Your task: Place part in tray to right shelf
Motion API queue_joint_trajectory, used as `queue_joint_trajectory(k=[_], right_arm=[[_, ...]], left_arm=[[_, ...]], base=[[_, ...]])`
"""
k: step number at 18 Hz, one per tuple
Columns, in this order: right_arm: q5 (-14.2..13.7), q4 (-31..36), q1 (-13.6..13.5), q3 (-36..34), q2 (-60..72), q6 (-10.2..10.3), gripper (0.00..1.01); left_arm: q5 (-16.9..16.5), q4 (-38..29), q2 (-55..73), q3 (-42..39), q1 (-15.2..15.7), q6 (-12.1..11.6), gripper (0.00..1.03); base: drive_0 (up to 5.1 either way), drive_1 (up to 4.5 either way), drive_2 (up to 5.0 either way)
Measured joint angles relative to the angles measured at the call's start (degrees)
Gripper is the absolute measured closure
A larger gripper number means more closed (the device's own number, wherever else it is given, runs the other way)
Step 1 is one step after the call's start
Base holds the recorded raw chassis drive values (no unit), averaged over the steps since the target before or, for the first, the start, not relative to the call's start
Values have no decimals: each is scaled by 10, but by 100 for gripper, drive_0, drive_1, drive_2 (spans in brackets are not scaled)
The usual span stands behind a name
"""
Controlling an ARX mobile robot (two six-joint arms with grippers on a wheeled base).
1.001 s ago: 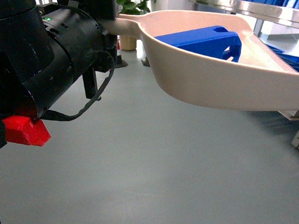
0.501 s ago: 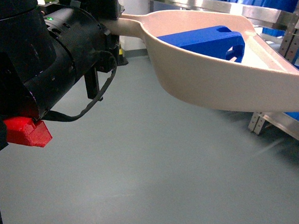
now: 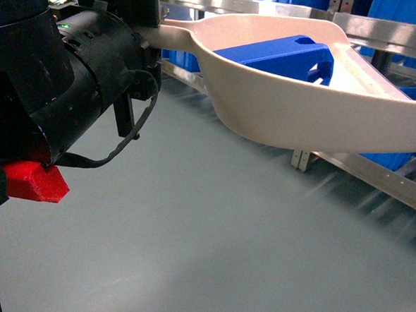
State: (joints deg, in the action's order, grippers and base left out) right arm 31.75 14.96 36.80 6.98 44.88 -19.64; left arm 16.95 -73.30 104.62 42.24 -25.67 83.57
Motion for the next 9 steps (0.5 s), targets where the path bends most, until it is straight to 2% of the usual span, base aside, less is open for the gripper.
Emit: queue_joint_trajectory(k=[9], right_arm=[[0,0,0,0,0,0,3]], left_arm=[[2,0,0,0,1,0,90]], base=[[-168,-168,-168]])
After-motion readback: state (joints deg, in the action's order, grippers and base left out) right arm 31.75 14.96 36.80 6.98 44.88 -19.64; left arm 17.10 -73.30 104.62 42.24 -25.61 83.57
